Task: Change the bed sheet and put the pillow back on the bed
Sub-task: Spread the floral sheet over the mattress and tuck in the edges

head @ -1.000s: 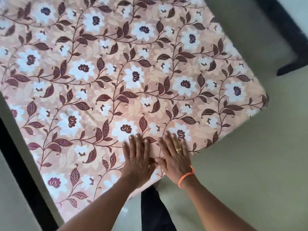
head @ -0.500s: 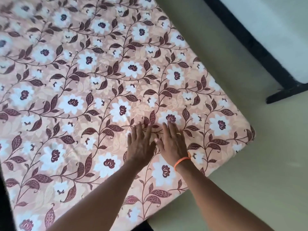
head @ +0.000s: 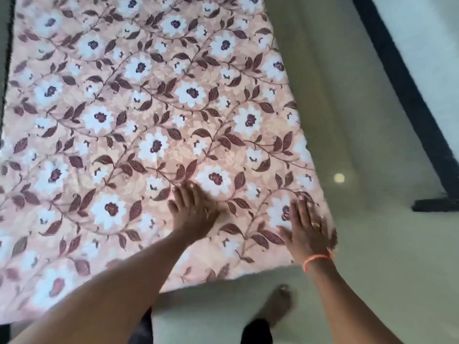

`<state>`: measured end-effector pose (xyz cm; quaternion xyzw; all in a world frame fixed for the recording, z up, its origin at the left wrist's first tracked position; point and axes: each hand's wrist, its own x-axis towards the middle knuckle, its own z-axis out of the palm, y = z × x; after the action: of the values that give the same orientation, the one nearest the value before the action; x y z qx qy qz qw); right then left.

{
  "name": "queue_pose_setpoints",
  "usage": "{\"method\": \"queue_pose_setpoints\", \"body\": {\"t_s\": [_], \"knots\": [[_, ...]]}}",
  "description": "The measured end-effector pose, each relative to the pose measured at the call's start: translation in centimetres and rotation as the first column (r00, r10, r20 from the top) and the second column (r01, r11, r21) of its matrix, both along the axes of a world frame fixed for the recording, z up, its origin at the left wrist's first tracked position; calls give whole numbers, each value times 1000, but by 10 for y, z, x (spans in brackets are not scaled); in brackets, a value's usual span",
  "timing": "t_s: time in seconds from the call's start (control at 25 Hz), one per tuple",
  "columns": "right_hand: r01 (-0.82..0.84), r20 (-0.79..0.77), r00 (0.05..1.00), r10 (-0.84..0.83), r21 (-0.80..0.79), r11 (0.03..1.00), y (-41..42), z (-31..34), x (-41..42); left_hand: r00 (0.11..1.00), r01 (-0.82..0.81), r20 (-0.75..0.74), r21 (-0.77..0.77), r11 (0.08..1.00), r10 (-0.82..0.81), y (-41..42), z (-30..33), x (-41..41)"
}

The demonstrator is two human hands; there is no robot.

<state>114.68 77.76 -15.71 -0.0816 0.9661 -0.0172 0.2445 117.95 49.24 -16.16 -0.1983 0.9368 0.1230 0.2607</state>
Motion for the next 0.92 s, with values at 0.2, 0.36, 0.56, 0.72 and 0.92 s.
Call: {"method": "queue_pose_setpoints", "body": {"t_s": [0.2, 0.36, 0.56, 0.72, 0.92], "knots": [[-120, 261, 956, 131, -58, 991, 69, 48, -35, 991, -125, 61, 156, 980, 117, 138, 30, -19], [-112, 187, 973, 138, -142, 983, 85, 66, -77, 992, -128, 25, 318, 939, 127, 186, 50, -46], [-170, 192, 958, 214, -221, 960, 70, 93, -146, 940, -341, 133, 287, 895, 315, 193, 48, -88], [-289, 156, 921, 356, -337, 896, 53, 104, -216, 817, -577, 146, 177, 797, 558, 197, 48, -126], [-537, 123, 806, 579, -260, 802, 65, 138, -308, 665, -746, 224, 169, 644, 712, 213, 60, -183]]}}
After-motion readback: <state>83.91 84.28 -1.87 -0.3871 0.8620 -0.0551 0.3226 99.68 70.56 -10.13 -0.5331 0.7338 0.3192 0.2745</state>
